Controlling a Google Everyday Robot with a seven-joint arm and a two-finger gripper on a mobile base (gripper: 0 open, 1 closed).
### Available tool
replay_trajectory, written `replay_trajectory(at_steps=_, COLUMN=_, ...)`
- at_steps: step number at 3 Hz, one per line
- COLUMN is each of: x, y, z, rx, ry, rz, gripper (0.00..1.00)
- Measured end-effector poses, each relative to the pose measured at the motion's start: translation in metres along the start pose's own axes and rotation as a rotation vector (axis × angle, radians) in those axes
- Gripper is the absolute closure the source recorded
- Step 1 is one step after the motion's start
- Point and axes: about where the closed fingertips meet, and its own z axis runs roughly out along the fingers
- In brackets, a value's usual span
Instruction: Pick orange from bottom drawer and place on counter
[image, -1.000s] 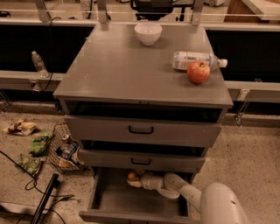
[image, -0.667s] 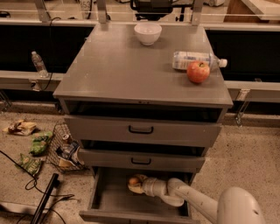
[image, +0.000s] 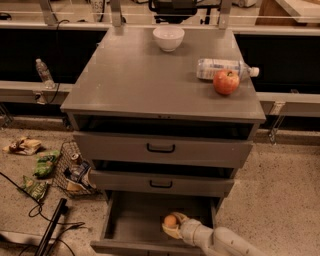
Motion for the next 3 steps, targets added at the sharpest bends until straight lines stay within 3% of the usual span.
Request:
replay_trajectory(at_steps=1, x=-0.004, y=-0.004, z=0.002, rx=0.004, ry=-0.004, rz=-0.007, gripper=1.0)
replay_trajectory(at_steps=2, x=-0.026, y=-0.007, z=-0.02, rx=0.045, ry=-0.054, rz=-0.036, gripper=1.0)
replay_trajectory(at_steps=3, x=-0.041, y=-0.014, z=-0.057, rx=0.133, ry=-0.108, rz=-0.08, gripper=1.0)
